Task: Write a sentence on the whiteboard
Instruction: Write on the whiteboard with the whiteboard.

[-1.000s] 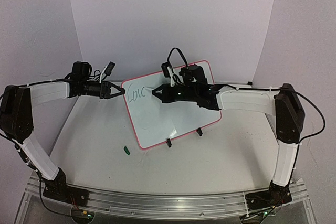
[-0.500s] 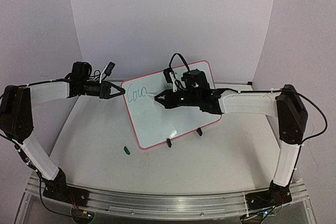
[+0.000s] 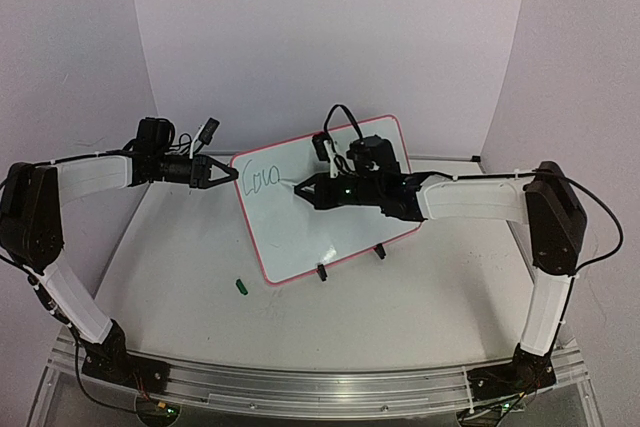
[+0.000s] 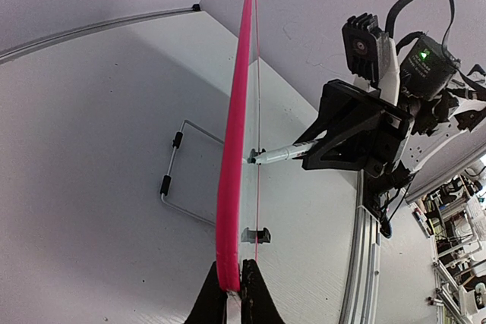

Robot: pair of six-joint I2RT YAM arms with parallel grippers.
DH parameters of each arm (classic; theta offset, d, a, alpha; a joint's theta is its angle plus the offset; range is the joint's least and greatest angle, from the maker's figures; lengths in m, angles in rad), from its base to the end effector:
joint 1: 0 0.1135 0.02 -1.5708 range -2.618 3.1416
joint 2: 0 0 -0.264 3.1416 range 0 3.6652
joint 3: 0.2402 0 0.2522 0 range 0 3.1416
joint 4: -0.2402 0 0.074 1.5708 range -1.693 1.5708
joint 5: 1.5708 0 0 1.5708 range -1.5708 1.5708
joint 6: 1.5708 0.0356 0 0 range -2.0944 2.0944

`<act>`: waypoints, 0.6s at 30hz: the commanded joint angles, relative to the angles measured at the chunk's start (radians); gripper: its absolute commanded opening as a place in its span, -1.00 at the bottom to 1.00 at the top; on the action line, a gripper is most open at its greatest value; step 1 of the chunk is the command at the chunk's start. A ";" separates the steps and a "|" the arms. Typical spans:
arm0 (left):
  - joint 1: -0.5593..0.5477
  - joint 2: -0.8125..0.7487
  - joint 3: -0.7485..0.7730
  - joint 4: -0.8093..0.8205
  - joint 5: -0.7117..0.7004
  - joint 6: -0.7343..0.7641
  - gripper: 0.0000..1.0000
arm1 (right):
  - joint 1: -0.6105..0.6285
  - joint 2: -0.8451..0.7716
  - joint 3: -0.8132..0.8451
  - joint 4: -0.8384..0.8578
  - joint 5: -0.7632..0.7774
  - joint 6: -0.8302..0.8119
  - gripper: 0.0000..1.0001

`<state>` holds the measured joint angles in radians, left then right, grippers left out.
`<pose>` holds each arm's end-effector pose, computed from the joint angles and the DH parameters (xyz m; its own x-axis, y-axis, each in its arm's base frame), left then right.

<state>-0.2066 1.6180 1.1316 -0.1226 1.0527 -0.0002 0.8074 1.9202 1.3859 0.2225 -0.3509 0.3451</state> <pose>0.3384 -0.1025 0.2633 -0.5600 0.1173 -0.8201 0.7989 0.3385 -0.4971 0.3050 0.3365 0.2555 -0.5056 -0.0689 -0.8600 -0.7796 0.4635 0.4212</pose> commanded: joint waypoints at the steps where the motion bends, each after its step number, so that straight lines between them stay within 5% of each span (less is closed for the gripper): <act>1: -0.022 -0.023 0.013 -0.019 -0.004 0.075 -1.00 | -0.011 -0.033 -0.011 0.067 0.053 0.026 -1.00; 18: -0.022 -0.023 0.013 -0.020 -0.002 0.076 -1.00 | -0.013 -0.001 0.030 0.083 0.074 0.032 -1.00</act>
<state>-0.2066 1.6169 1.1316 -0.1234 1.0534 -0.0002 0.8070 1.9202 1.3800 0.2771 -0.3183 0.3687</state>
